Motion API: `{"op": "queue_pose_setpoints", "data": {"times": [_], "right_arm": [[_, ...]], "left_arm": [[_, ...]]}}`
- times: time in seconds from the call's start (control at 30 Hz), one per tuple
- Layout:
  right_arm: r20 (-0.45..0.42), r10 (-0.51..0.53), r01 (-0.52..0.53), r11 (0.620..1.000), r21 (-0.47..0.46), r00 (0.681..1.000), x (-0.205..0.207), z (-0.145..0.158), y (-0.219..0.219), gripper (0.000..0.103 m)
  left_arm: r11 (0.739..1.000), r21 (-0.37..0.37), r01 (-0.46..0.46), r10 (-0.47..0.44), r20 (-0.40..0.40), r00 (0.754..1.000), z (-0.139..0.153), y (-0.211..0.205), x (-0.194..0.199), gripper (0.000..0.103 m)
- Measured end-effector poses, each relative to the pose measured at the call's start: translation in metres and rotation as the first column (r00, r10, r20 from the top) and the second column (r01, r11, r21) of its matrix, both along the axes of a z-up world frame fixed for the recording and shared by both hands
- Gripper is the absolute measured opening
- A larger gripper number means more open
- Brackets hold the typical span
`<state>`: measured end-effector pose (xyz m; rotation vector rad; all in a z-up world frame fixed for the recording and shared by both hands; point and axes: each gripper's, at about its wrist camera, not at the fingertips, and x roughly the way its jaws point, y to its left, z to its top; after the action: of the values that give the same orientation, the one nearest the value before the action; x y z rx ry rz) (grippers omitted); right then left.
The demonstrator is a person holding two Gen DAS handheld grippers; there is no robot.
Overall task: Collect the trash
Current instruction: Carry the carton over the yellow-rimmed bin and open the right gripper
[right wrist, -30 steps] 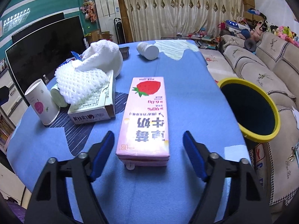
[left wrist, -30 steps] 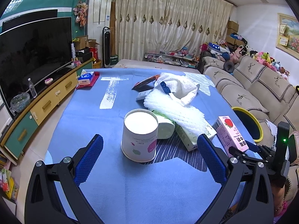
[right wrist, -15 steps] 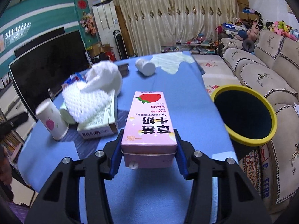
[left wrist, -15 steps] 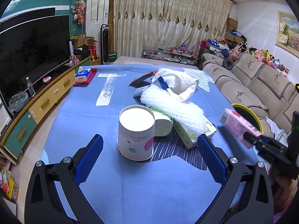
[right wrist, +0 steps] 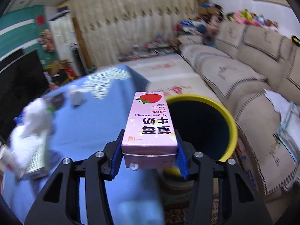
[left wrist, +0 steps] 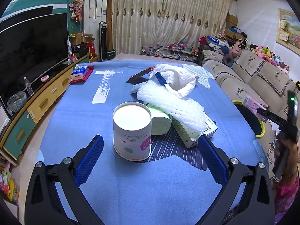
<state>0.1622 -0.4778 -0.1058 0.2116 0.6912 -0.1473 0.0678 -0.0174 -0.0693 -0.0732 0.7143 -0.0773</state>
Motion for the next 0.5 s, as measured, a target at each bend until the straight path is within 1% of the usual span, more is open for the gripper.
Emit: {"op": "queue_pose_setpoints", "data": {"times": [0.13, 0.17, 0.27, 0.4, 0.5], "right_arm": [[-0.11, -0.04, 0.046, 0.998, 0.045, 0.993, 0.037, -0.025, -0.03, 0.047], [-0.127, -0.046, 0.053, 0.997, 0.057, 0.991, 0.043, -0.03, -0.035, 0.047], [-0.207, -0.062, 0.081, 0.993, 0.083, 0.976, 0.066, -0.048, -0.049, 0.047], [-0.25, -0.108, 0.129, 0.989, 0.069, 0.962, 0.077, -0.058, -0.061, 0.049], [-0.258, -0.116, 0.138, 0.988, 0.071, 0.959, 0.079, -0.061, -0.063, 0.055]], "left_arm": [[1.0, 0.003, 0.0, 0.0, -0.01, 1.0, -0.002, -0.002, 0.007, 0.099], [1.0, 0.006, 0.0, 0.0, -0.011, 1.0, -0.003, -0.003, 0.009, 0.099], [1.0, 0.009, -0.001, 0.001, -0.023, 1.0, -0.007, -0.005, 0.017, 0.099], [1.0, 0.004, -0.003, 0.003, -0.047, 0.999, -0.014, -0.005, 0.026, 0.099], [1.0, 0.0, -0.004, 0.004, -0.064, 0.998, -0.02, -0.004, 0.032, 0.099]]}}
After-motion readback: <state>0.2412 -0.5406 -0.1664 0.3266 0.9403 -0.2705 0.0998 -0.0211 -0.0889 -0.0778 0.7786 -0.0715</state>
